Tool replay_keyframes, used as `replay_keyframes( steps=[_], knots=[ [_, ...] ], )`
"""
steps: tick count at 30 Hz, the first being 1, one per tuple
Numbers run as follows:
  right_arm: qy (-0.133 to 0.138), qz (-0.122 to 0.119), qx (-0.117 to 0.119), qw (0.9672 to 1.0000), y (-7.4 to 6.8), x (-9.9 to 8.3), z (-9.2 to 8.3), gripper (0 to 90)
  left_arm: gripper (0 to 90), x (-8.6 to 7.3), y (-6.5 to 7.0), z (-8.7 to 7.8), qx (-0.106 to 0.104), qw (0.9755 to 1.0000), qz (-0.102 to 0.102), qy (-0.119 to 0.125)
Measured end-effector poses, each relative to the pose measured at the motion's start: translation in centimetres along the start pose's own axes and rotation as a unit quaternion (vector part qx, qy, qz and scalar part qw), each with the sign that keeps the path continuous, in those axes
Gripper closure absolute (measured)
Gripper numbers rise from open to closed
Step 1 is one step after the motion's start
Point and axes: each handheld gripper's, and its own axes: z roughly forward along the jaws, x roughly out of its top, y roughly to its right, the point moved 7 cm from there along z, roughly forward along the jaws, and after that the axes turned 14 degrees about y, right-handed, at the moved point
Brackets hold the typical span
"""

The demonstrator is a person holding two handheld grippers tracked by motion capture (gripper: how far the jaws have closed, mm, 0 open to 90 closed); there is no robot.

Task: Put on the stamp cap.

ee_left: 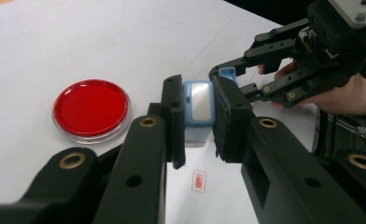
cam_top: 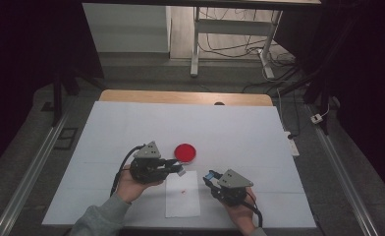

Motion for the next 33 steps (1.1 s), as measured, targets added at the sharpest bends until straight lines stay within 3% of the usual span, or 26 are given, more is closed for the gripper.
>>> replay_keyframes(
  steps=[11, 33],
  knots=[
    [-0.002, -0.012, 0.012, 0.9999, -1.1, 0.1, 0.9, 65.0, 75.6, 0.0, 0.2, 0.3, 0.000, 1.0000, -0.001, 0.003],
    [0.007, -0.033, 0.010, 0.9994, -2.9, 0.6, 2.4, 65.0, 75.5, 0.4, 1.2, 1.5, -0.017, 0.9995, -0.017, 0.018]
  ],
)
